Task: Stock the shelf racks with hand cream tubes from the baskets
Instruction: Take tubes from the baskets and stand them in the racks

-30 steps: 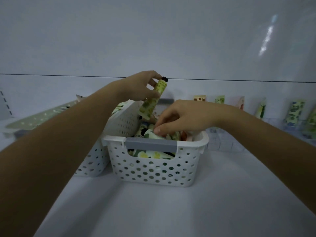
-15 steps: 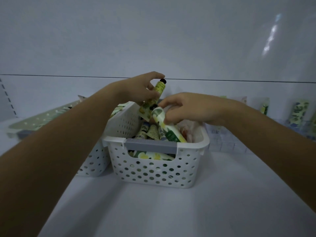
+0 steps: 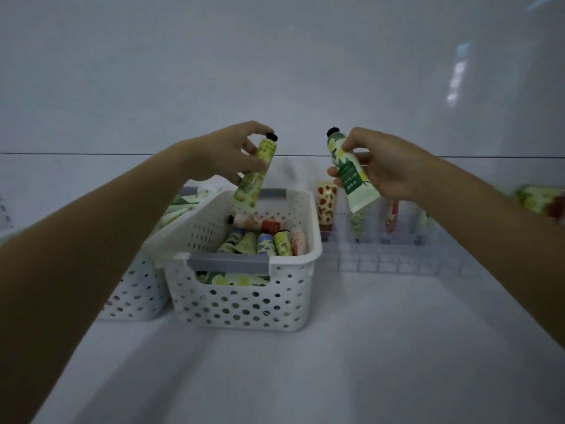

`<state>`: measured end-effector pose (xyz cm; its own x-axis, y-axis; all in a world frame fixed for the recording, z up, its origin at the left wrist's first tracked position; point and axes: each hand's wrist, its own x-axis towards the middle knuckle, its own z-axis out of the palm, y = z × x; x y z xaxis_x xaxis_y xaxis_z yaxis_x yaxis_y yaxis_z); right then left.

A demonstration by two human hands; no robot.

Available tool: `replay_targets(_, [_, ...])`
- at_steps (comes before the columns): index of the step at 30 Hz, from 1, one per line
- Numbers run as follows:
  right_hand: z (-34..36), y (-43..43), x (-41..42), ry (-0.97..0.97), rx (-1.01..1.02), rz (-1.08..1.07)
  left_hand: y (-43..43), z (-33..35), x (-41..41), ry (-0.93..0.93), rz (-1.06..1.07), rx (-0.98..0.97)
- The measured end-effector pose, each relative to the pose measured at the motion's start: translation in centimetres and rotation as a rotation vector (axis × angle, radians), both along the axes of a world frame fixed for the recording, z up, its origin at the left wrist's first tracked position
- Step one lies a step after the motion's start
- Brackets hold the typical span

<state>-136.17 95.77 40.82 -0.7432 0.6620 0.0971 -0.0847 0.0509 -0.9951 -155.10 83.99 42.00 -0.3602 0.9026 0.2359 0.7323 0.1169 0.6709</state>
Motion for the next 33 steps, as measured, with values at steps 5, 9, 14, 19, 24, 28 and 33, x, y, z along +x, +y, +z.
replay_targets(5, [-0.6,1.8,5.6,-0.025,-0.003,-0.021,2.2,1.3,4.8,0.002,-0.038,0.003])
replay_targets(9, [-1.3,4.0,10.7,-0.031,-0.025,-0.053,5.0,2.1,10.2,-0.002,-0.116,0.020])
replay_targets(14, [-2.4,7.4,17.2,-0.015,-0.139,-0.102,8.7,1.4,17.4,-0.015,-0.187,0.017])
replay_targets(19, [-3.7,10.3,24.0,0.051,-0.226,-0.159,11.8,-1.3,23.8,-0.083,-0.231,0.017])
replay_targets(24, [-4.2,11.9,29.5,0.055,-0.098,-0.237,14.7,-4.5,28.1,-0.125,-0.239,-0.040])
replay_targets(28, [-4.6,14.1,32.5,0.111,0.003,-0.387,16.7,-6.4,30.8,-0.165,-0.223,-0.060])
replay_targets(33, [-4.8,16.7,35.4,0.200,0.149,-0.559,19.0,-7.5,34.1,-0.128,-0.230,-0.057])
